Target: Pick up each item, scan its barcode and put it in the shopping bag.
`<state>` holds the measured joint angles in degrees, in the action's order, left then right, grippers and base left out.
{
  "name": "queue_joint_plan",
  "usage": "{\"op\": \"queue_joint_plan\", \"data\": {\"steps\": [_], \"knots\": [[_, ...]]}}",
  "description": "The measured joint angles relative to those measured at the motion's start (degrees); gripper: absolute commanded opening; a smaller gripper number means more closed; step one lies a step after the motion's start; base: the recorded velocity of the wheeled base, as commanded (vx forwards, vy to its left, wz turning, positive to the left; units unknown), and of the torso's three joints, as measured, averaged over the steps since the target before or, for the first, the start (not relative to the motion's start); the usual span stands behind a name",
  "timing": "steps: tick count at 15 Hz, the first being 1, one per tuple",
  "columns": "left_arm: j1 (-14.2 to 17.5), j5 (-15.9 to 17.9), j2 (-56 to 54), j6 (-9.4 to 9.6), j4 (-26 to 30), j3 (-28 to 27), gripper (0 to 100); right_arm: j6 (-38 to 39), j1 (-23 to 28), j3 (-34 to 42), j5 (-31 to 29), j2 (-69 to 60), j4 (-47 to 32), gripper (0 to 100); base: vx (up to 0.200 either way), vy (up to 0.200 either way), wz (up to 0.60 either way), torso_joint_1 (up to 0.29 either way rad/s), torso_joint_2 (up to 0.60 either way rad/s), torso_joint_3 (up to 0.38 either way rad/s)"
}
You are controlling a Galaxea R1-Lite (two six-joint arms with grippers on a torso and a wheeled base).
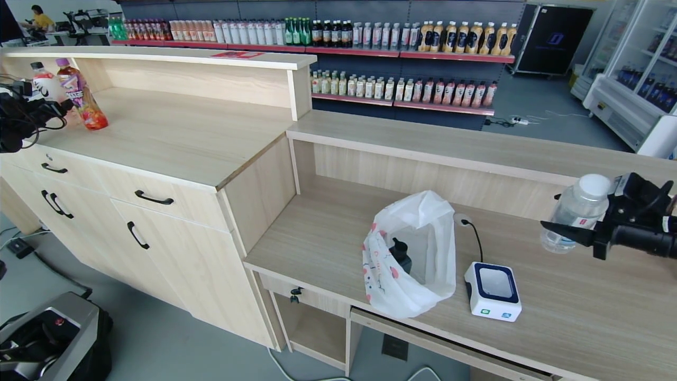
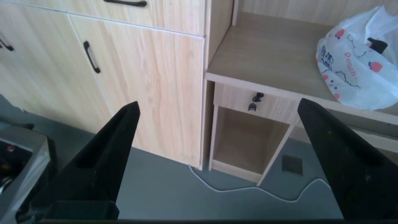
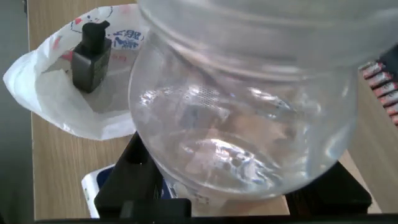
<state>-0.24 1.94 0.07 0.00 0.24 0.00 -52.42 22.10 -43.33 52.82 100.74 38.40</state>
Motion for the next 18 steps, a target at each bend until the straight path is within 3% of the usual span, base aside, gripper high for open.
{"op": "queue_joint_plan", "data": {"steps": [3,6,10,16,18], "knots": [[0.0,0.0,0.0,0.00,0.0,0.0,100,3.4,10.7,10.0,-3.5,-11.2,-6.3,0,0.000,0.000,0.00,0.000,0.00,0.000],[0.0,0.0,0.0,0.02,0.0,0.0,100,3.8,17.5,11.9,-4.2,-18.0,-14.8,0,0.000,0.000,0.00,0.000,0.00,0.000],[0.0,0.0,0.0,0.00,0.0,0.0,100,5.0,19.1,12.0,-4.2,-21.5,-15.4,0,0.000,0.000,0.00,0.000,0.00,0.000],[0.0,0.0,0.0,0.02,0.0,0.0,100,21.3,17.1,11.0,-4.2,-23.6,-15.4,0,0.000,0.000,0.00,0.000,0.00,0.000],[0.0,0.0,0.0,0.02,0.0,0.0,100,24.1,15.9,11.0,-8.6,-24.5,-15.4,0,0.000,0.000,0.00,0.000,0.00,0.000]]}}
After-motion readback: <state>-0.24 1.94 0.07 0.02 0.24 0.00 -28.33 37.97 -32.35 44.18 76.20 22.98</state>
